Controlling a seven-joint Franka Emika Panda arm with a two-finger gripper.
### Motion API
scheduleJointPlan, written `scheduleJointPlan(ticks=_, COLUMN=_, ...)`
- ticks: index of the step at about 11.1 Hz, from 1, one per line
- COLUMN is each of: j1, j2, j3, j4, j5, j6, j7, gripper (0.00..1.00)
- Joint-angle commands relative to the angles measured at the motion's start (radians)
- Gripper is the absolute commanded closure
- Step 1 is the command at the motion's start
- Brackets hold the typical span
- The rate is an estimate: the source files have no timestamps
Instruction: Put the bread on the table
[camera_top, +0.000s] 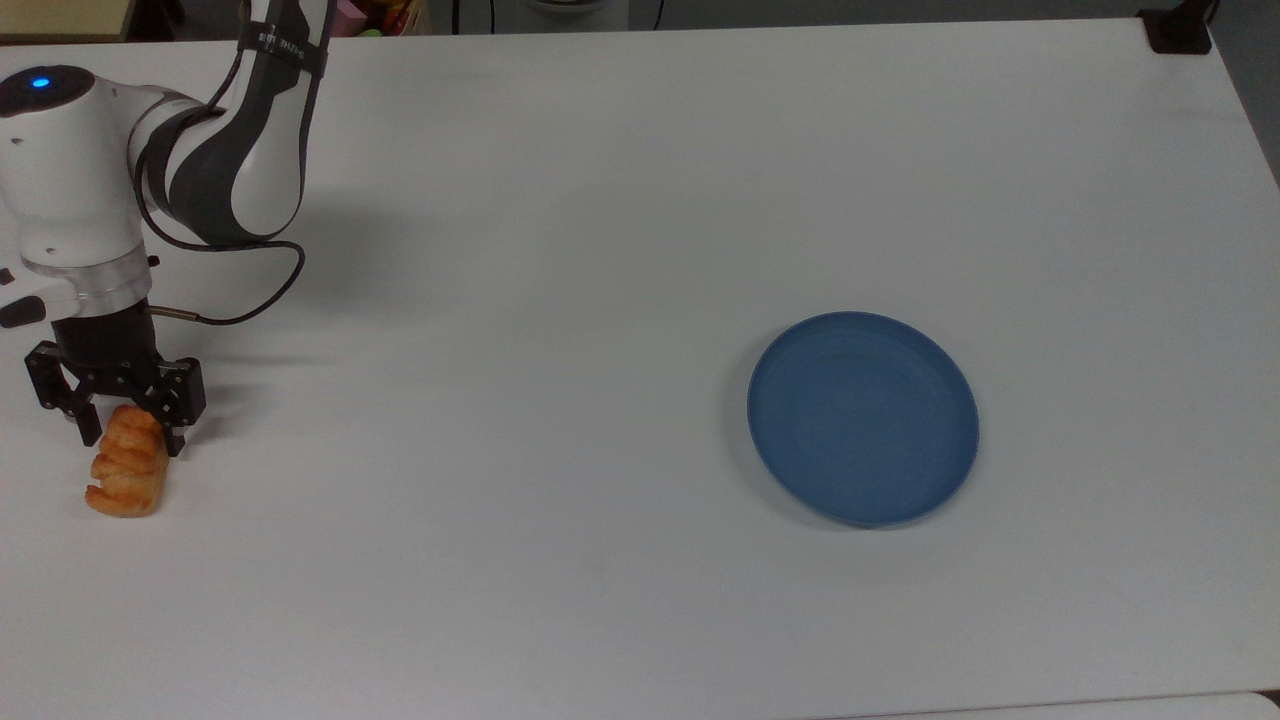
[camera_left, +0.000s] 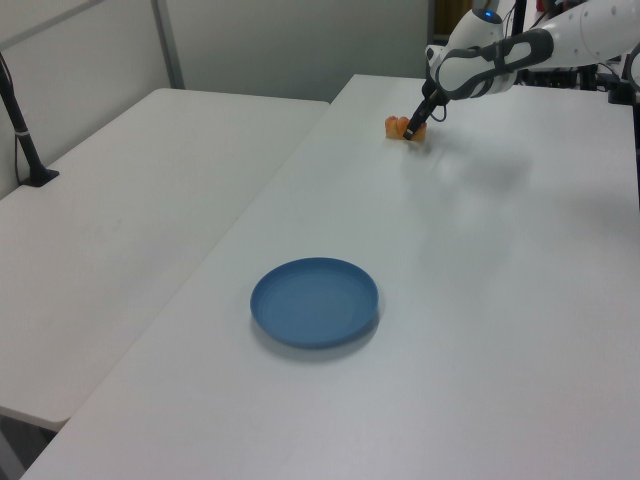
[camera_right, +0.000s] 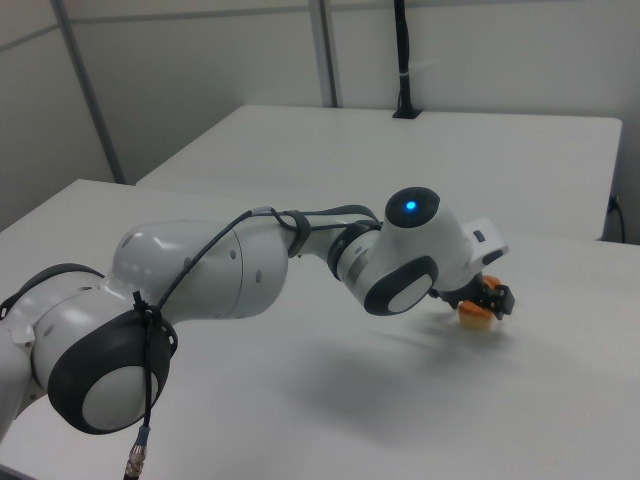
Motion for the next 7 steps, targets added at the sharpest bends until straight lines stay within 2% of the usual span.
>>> scheduleJointPlan(ticks=1, j1=-0.004, j2=-0.112, j3=0.009, j4=-0.057, j5=0.018, j6=-0.019, j7=-0.012, gripper=0.00)
scheduleJointPlan(ticks=3, j1=0.005, j2=-0.250, j3=0.012, j4=-0.135, j5=0.018, j6=-0.158, j7=0.029, gripper=0.00)
scheduleJointPlan(ticks=7, j1=0.014, j2=-0.574, j3=0.010, j4=-0.170, j5=-0.001, j6=-0.693, j7=0.232, gripper=0.00)
